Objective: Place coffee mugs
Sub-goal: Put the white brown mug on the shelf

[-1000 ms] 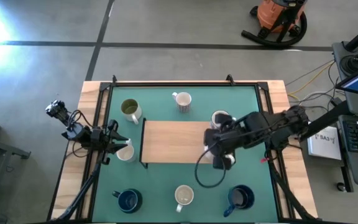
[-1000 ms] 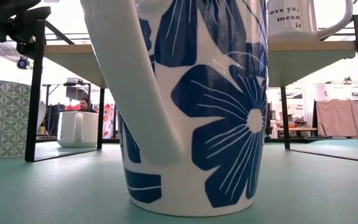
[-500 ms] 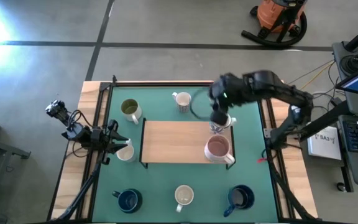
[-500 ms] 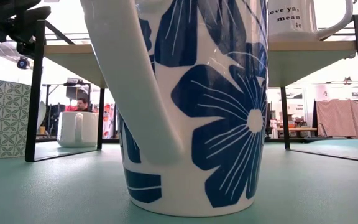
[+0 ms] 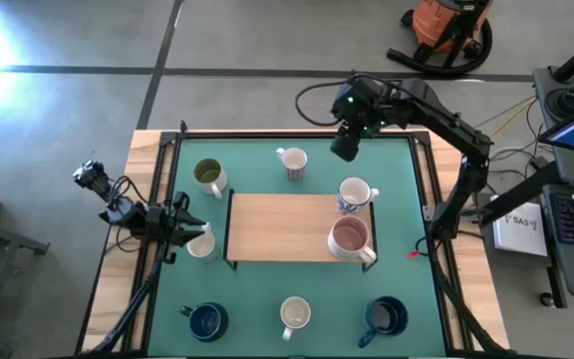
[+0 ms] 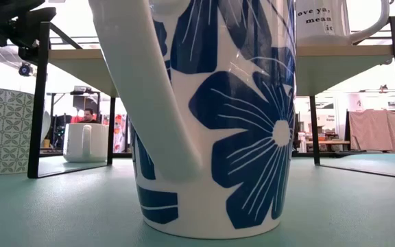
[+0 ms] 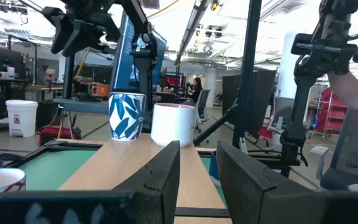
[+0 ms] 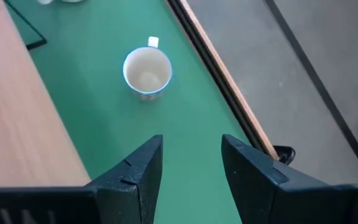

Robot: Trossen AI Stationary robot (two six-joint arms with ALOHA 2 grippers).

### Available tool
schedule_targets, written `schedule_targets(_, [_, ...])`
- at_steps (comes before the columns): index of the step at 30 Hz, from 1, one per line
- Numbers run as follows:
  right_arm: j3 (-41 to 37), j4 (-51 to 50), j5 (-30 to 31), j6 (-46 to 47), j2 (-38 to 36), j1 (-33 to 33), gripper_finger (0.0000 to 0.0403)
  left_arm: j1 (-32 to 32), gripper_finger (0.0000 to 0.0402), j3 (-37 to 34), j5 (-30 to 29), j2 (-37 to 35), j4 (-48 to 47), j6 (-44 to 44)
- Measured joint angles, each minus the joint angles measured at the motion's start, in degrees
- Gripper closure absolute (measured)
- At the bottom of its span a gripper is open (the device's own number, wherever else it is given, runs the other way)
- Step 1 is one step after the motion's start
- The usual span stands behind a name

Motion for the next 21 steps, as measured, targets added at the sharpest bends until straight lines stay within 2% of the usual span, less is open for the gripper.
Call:
schedule_targets(15, [0.0,-0.2,-0.2,2.9,0.0,0.2,0.0253,0.0,0.0312,0.0,0.0,0.0,0.4,0.7])
schedule_targets(18, [0.0,-0.2,-0.2,2.9,0.0,0.2,0.0256,0.0,0.0312,0.0,-0.2,0.0,2.9,8.3])
schedule_targets(21, [0.0,0.0,0.3,2.9,0.0,0.1,0.0257,0.0,0.0312,0.0,-4.7,0.0,6.8,16.2])
